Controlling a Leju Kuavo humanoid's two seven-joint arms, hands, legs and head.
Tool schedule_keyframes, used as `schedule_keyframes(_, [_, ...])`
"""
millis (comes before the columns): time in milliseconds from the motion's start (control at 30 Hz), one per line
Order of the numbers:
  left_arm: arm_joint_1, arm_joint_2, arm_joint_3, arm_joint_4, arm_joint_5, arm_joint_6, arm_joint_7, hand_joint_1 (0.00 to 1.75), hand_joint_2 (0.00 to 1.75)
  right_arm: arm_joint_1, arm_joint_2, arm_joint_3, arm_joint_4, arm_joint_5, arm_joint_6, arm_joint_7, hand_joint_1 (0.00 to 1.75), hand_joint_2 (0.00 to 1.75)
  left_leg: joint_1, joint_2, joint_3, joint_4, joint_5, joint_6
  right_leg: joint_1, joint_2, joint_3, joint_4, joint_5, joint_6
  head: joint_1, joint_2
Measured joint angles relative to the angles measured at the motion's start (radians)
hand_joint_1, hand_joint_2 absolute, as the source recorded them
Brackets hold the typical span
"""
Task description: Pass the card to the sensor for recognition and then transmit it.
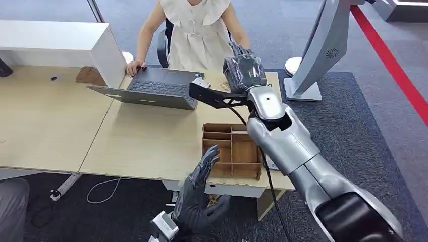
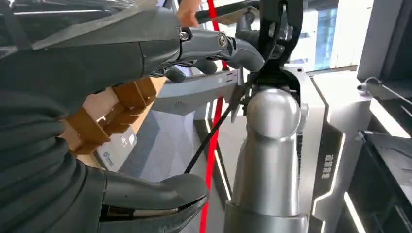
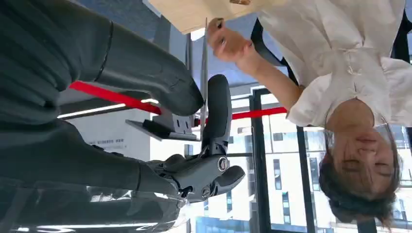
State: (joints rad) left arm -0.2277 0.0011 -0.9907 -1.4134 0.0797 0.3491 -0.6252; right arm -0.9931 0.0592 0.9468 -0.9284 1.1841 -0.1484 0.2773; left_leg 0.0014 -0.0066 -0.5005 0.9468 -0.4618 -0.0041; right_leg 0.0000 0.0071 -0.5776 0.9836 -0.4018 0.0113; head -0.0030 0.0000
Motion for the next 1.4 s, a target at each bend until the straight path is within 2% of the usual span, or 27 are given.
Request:
schedule_keyframes(300, [-0.007,0.000,-0.013,0.001,-0.011,0.033,0.011,0.00,1.75,-0.018,0.045,0.010,0.109,0.005,-0.023,-0.020,1.75,1.75,0.000,0.000,0.000,0.000,0.000,0.000,0.000,0.000,0.000,0.000,0.000,0.000,0.000,0.000])
schedule_keyframes(567, [-0.008,0.000,-0.015,0.001,-0.031,0.088,0.012,0.00,1.75,-0.019,0.090,0.017,0.162,0.009,-0.045,-0.053,1.75,1.75,0.000,0.000,0.000,0.000,0.000,0.000,0.000,0.000,0.000,0.000,0.000,0.000,0.000,0.000])
schedule_keyframes(767, [-0.006,0.005,-0.019,-0.020,-0.043,0.137,0.053,0.00,1.75,-0.026,0.126,0.021,0.192,0.002,-0.046,-0.068,1.75,1.75,0.000,0.000,0.000,0.000,0.000,0.000,0.000,0.000,0.000,0.000,0.000,0.000,0.000,0.000])
schedule_keyframes(900, [0.004,0.019,-0.021,-0.044,-0.044,0.142,0.064,0.00,1.75,-0.026,0.137,0.025,0.204,0.002,-0.042,-0.067,1.75,1.75,0.000,0.000,0.000,0.000,0.000,0.000,0.000,0.000,0.000,0.000,0.000,0.000,0.000,0.000])
schedule_keyframes(967, [0.009,0.025,-0.020,-0.050,-0.048,0.120,0.064,0.00,1.75,-0.025,0.135,0.027,0.209,0.000,-0.044,-0.055,1.68,1.75,0.000,0.000,0.000,0.000,0.000,0.000,0.000,0.000,0.000,0.000,0.000,0.000,0.000,0.000])
schedule_keyframes(1000, [0.012,0.027,-0.018,-0.050,-0.050,0.106,0.063,0.00,1.75,-0.025,0.133,0.028,0.213,-0.001,-0.047,-0.051,0.00,1.75,0.000,0.000,0.000,0.000,0.000,0.000,0.000,0.000,0.000,0.000,0.000,0.000,0.000,0.000])
schedule_keyframes(1133, [0.017,0.029,-0.014,-0.050,-0.063,0.070,0.058,0.00,1.75,-0.023,0.123,0.030,0.225,-0.003,-0.072,-0.032,0.00,1.75,0.000,0.000,0.000,0.000,0.000,0.000,0.000,0.000,0.000,0.000,0.000,0.000,0.000,0.000])
schedule_keyframes(1400, [0.020,0.029,-0.010,-0.050,-0.074,0.071,0.055,0.00,1.75,-0.021,0.117,0.031,0.233,-0.005,-0.096,-0.017,0.00,1.75,0.000,0.000,0.000,0.000,0.000,0.000,0.000,0.000,0.000,0.000,0.000,0.000,0.000,0.000])
